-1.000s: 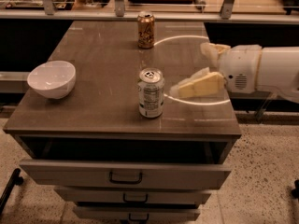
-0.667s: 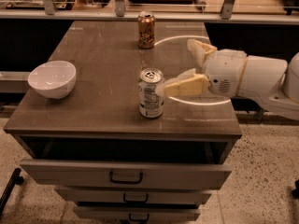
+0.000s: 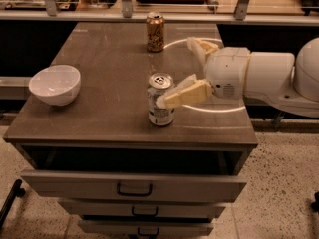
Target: Place 7up can into white bowl
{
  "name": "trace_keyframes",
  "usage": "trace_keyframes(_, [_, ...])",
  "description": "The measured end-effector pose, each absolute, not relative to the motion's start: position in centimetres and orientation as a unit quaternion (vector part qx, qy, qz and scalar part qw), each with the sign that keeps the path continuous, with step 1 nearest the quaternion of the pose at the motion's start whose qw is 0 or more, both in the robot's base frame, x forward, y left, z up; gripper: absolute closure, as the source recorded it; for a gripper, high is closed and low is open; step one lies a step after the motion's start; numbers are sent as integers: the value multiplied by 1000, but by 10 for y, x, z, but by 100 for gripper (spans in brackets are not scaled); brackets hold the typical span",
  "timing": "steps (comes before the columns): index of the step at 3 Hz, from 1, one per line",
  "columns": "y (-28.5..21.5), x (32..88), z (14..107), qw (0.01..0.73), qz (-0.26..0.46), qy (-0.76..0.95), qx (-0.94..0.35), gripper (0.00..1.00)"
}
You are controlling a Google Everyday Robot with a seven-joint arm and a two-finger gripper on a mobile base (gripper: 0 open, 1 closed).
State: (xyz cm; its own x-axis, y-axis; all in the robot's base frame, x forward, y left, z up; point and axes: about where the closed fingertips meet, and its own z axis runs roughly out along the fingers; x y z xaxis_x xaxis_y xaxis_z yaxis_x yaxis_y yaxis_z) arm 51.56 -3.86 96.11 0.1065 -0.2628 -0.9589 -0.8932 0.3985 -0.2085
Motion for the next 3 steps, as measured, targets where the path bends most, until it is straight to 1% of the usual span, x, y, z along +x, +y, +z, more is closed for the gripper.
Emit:
trace_keyframes(1, [-53,520,935,533,264,650,-473,0])
trace_keyframes(3, [-54,520,915,521,321,667,-425,0])
